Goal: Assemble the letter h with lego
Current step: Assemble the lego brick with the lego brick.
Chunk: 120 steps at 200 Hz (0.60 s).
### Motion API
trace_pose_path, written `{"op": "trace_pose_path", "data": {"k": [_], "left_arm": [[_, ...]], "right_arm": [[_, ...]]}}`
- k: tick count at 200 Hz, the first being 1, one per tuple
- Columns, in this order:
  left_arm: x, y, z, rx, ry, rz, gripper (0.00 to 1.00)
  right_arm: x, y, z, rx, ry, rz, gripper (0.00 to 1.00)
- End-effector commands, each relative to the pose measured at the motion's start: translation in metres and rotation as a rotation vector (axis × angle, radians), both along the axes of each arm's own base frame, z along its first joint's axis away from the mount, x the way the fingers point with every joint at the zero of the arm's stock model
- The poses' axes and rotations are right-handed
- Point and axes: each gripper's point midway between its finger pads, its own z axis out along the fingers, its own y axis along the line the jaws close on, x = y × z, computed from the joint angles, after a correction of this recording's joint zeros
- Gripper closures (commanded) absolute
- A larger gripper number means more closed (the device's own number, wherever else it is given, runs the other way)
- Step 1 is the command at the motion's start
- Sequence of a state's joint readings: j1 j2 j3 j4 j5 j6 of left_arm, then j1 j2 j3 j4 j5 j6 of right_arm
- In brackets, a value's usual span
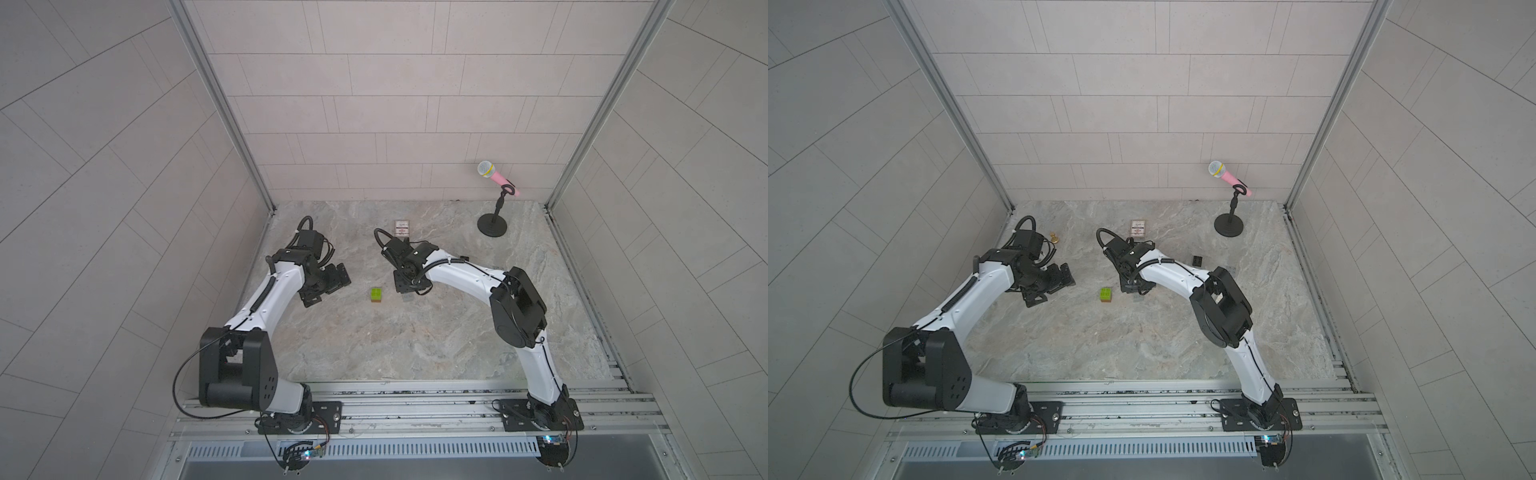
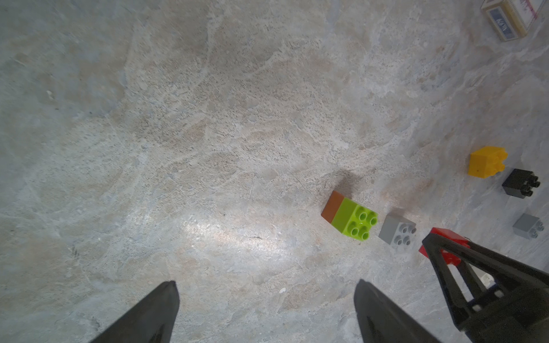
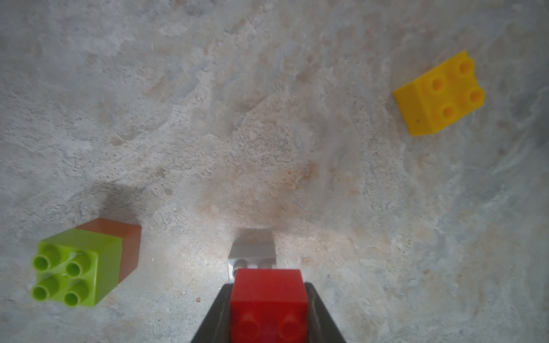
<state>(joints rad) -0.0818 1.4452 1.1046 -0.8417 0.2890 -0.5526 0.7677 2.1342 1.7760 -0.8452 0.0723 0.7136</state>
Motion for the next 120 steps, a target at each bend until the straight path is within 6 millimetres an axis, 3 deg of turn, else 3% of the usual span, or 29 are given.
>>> {"op": "trace_pose_path", "data": {"k": [1, 120], "left_arm": [[-0.004, -0.001, 0.004, -0.001, -0.007, -0.003, 0.00], [-0.004, -0.001, 0.002, 0.002, -0.003, -0.002, 0.00]], "right_arm": [[-0.008, 0.004, -0.012, 0.000, 0.041, -0.004, 1.00], [-0.010, 0.003, -0.028, -0.013, 0.092, 0.020, 1.00]]}}
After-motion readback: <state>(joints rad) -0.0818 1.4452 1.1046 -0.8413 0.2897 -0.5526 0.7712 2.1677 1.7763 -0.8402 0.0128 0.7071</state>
